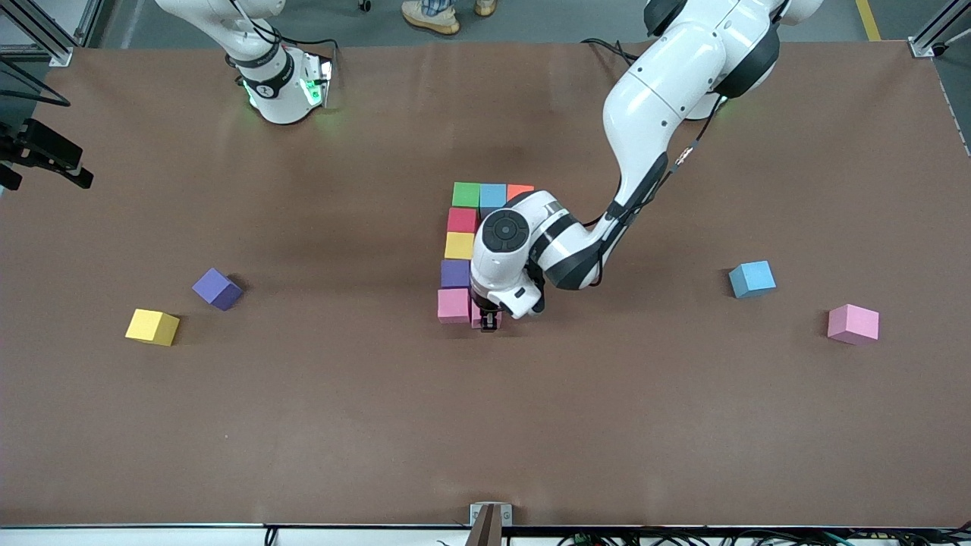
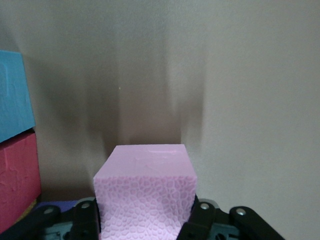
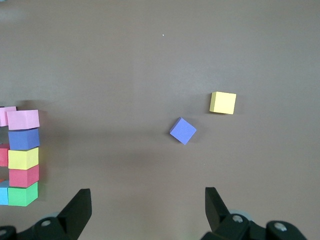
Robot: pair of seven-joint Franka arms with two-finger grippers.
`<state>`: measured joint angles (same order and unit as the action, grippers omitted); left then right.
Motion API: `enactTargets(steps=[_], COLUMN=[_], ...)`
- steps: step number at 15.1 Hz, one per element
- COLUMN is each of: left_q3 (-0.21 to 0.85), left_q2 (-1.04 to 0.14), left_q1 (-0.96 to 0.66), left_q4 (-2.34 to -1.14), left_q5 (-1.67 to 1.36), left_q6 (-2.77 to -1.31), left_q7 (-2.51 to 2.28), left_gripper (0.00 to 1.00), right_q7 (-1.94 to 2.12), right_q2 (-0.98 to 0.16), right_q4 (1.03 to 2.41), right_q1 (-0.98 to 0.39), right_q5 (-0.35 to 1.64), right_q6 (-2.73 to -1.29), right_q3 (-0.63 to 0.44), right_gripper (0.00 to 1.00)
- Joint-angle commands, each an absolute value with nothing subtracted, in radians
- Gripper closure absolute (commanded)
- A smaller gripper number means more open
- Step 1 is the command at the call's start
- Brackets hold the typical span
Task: Arrange 11 blocks into digit 3
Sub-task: 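Lower the pink cube beside the bottom pink cube with the left gripper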
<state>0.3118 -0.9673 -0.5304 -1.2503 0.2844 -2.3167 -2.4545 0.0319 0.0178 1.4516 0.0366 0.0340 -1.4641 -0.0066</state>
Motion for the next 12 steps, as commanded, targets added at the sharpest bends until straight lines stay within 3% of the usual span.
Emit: enactTargets(steps=[1, 7, 10, 11, 12], left_q3=[0.302, 0.296, 0.296, 0.296, 0.296], left_q2=[-0.986, -0.988, -0.989, -0.989, -0.989], left_q1=[-0.548, -0.551, -0.551, -0.552, -0.558], left_q4=[-1.215, -1.218, -1.221, -1.221, -1.224], left_q5=[0.272, 0.273, 0.273, 0.281, 0.285], left_q6=[-2.319, -2.316, -2.316, -2.316, -2.316], left_q7=[-2.448, -2.448, -2.445, -2.442, -2.422], left_gripper=[0.92, 0.91, 0.61, 0.40, 0.00], right_q7=[0.034, 0.032, 0.032, 0.032, 0.032], right_q2=[0.017, 0.017, 0.017, 0.017, 0.017], right_q4=[1.448, 1.448, 1.448, 1.448, 1.448], right_q1=[0.041, 0.041, 0.041, 0.041, 0.041], right_q5=[0.025, 0.025, 0.025, 0.025, 0.025], right_q6=[-1.466, -1.466, -1.466, -1.466, -1.466], right_q3=[0.000, 0.000, 0.000, 0.000, 0.000], right_gripper=[0.00, 0.00, 0.00, 0.00, 0.00])
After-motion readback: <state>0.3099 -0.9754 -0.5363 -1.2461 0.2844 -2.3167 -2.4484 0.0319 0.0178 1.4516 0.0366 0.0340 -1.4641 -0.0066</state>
